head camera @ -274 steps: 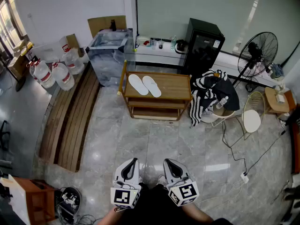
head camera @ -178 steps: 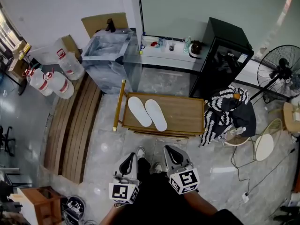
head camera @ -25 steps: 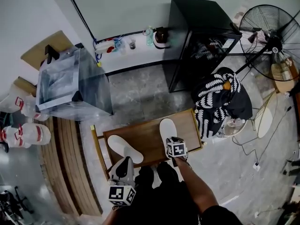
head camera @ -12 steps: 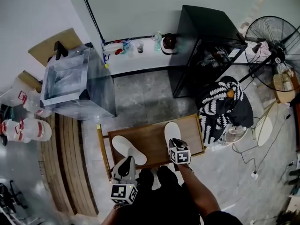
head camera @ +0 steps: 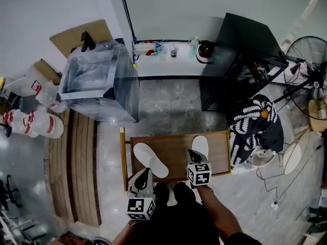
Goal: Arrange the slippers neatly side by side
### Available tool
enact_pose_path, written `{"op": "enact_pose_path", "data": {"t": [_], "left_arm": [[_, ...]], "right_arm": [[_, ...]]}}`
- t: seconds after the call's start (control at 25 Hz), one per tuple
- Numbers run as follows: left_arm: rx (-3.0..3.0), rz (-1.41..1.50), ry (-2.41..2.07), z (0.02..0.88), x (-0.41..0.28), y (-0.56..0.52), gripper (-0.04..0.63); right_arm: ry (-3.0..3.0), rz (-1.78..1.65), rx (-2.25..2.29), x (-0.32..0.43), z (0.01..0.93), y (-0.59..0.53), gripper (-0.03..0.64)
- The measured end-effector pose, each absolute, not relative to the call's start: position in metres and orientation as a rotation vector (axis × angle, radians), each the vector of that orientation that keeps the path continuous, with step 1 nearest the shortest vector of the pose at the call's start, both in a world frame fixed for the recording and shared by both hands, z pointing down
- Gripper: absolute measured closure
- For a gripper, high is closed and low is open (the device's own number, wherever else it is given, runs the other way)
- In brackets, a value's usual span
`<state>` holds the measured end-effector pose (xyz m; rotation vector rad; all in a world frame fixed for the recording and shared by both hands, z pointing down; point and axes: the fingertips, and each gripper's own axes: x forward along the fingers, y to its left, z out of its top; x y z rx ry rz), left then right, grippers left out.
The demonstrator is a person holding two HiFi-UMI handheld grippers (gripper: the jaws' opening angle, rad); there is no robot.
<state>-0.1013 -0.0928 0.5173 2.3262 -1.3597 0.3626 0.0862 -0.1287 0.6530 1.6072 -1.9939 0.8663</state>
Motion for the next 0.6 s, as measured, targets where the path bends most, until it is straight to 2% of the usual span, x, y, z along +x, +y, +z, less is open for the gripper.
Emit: {"op": "enact_pose_path", "data": {"t": [0.6], "left_arm": [[2.122,0.426,-1.51,0.577,-0.143,-0.086,0.578]], "right_arm": [[-2.24,0.718,1.38,-0.015,0.605,-0.123,0.603]]}}
